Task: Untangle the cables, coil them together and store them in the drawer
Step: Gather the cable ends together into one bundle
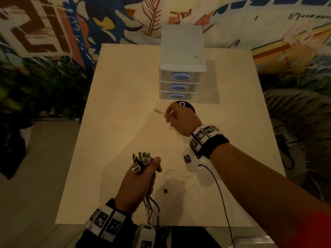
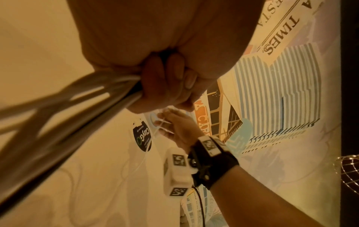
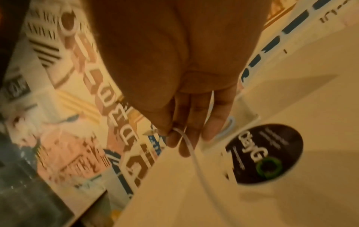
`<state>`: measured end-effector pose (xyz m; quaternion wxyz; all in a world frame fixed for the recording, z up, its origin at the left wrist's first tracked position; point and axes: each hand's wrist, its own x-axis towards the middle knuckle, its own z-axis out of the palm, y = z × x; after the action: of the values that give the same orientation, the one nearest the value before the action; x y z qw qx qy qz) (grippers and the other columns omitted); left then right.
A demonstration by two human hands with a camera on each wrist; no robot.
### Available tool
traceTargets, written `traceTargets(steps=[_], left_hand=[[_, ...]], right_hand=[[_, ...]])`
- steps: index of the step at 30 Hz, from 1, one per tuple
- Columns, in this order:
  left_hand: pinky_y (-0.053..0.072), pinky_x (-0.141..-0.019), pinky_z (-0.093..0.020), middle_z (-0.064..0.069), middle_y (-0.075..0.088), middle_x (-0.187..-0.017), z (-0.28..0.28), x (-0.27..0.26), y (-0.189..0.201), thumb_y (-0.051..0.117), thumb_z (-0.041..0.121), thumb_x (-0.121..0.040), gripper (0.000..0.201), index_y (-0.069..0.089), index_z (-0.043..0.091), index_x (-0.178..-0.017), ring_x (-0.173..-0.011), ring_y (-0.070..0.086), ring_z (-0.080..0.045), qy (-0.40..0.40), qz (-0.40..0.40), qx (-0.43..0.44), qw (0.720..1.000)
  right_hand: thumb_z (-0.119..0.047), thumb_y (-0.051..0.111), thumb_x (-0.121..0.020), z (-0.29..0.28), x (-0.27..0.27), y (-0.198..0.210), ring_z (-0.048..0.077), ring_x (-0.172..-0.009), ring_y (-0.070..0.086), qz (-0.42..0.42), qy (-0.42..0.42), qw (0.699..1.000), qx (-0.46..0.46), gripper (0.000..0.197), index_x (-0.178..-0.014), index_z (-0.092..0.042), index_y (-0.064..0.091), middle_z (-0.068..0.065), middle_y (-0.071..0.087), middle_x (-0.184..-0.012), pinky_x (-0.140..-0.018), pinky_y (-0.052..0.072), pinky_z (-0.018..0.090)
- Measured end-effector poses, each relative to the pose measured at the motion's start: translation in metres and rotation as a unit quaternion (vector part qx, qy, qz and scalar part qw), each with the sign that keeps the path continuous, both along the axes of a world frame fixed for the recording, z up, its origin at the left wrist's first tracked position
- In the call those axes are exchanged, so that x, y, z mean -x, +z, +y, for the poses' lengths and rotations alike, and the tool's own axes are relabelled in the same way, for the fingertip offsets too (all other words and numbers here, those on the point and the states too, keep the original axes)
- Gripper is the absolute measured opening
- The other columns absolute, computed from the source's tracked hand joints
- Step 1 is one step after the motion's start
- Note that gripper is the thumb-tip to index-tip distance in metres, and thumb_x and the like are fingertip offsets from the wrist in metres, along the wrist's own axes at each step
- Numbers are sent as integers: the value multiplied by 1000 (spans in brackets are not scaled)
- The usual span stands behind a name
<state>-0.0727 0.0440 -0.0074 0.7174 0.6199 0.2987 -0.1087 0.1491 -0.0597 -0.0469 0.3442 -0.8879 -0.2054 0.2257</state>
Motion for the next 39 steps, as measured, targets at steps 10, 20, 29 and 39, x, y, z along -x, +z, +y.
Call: traceTargets(steps=[10, 20, 29, 39], left_hand=[[24, -46, -27, 2, 30, -52, -42, -26, 14, 45, 37, -105, 39, 74, 10, -103, -44, 23, -15, -42, -26, 44, 998], [14, -49, -28, 4, 22, -59, -70, -47, 40, 48, 37, -104, 36, 70, 10, -113, -49, 19, -10, 164, -59, 222, 959], [15, -44, -24, 6, 24, -54, -62, -42, 44, 46, 37, -106, 31, 59, 13, -91, -41, 18, -7, 234, -93, 208, 945], [18, -40, -22, 6, 26, -54, -62, -42, 61, 45, 35, -107, 28, 59, 13, -95, -41, 19, -6, 263, -111, 169, 943]], right_hand=[[-11, 57, -101, -66, 51, 101, 22, -74, 76, 72, -94, 952, -281, 8, -106, -16, 61, 8, 71, -95, -63, 64, 43], [-5, 57, -101, -129, 103, 101, 23, -84, 76, 127, -110, 937, -306, 11, -101, -11, 66, 10, 74, -92, -73, 64, 41], [3, 59, -97, -205, 127, 48, 31, -79, 76, 210, -157, 936, -237, 14, -100, -1, 72, 19, 75, -84, -75, 63, 39], [3, 63, -94, -252, 137, -3, 33, -64, 73, 368, -283, 877, -124, 12, -97, 9, 73, 26, 72, -78, -57, 61, 35]])
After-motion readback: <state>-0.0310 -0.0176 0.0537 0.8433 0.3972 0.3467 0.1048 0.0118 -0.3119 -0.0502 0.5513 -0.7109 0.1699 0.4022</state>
